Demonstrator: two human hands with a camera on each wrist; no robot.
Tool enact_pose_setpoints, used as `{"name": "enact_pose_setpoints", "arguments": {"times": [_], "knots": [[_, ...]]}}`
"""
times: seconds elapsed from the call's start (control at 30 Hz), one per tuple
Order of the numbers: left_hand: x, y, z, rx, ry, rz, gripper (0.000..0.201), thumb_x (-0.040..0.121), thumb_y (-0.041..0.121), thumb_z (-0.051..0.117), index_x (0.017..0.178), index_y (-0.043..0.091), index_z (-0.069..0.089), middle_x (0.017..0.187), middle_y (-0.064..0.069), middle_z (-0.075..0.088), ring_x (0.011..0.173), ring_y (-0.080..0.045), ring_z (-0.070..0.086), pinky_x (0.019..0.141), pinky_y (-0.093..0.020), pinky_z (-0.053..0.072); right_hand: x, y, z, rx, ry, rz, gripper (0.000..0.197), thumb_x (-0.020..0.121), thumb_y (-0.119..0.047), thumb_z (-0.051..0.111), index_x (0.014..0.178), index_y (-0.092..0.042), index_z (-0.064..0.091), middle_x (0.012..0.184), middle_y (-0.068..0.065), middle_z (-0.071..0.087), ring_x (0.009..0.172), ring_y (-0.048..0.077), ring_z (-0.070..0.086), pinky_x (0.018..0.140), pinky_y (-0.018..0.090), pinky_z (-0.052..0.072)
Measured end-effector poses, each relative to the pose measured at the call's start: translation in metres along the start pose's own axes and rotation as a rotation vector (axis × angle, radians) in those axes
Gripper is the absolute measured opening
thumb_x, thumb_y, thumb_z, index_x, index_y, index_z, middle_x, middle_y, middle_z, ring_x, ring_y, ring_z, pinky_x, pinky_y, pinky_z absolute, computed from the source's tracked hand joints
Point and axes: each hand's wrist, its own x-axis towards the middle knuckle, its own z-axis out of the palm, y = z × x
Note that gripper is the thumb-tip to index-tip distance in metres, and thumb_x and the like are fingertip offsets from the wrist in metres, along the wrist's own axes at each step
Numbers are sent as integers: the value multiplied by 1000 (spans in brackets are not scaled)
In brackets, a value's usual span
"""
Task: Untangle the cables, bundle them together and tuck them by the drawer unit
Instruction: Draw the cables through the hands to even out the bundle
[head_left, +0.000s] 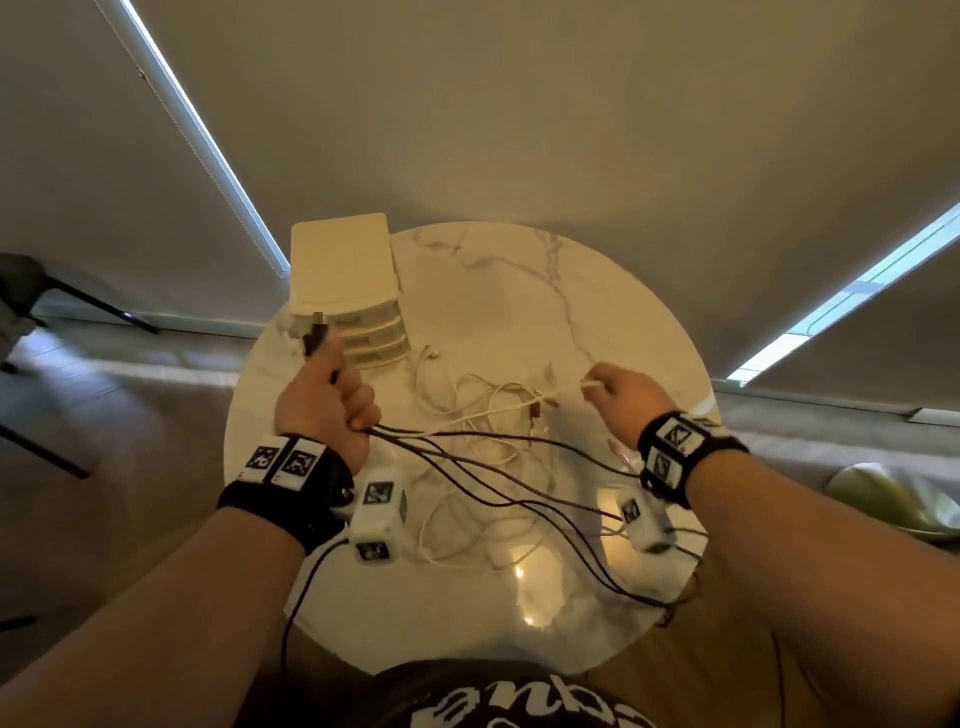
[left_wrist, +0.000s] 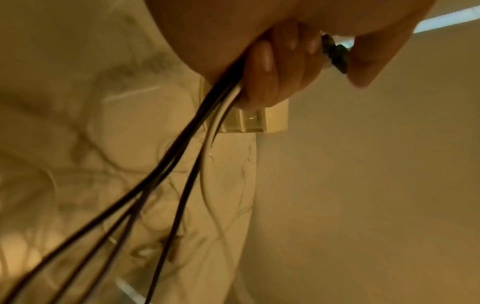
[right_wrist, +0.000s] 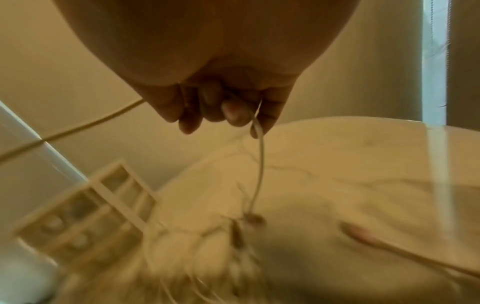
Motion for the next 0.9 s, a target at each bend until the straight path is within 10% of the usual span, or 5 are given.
{"name": "enact_pose_setpoints", "arguments": {"times": [0.13,0.3,0.53,0.7,0.9], "knots": [[-18,-12,15,372,-145,142,22,93,23,72,80,22,54,56,6,30,43,-11,22,41,-22,19,2,-74,-49,315,272,-226,6,95,-21,58,89,-21,58,73,-6,57,70,13,52,64,29,35],[-40,-7,57,408,-429,234,30,82,42,77,103,21,69,61,5,32,45,-12,24,44,-24,21,-25,-153,-73,365,72,-545,17,94,-24,48,85,-18,61,73,-8,54,66,5,47,62,25,38],[-42,-3,64,287,-314,202,23,106,20,54,84,20,45,56,6,29,43,-9,23,40,-24,18,-21,-122,-44,462,-86,-515,22,103,-31,50,87,-27,65,74,-2,56,67,14,50,66,32,43],[-38,14,54,-93,-211,110,31,106,31,53,75,24,51,52,9,27,44,-7,19,40,-23,18,7,-47,-9,-65,-119,-154,22,106,-29,46,101,-23,67,106,5,71,102,28,64,82,33,45],[-34,6,51,59,-212,83,41,106,29,54,67,23,47,54,6,26,42,-8,19,41,-24,14,20,-90,-55,397,251,-181,29,106,-42,44,102,-29,70,91,-5,76,90,18,71,89,45,57]]}}
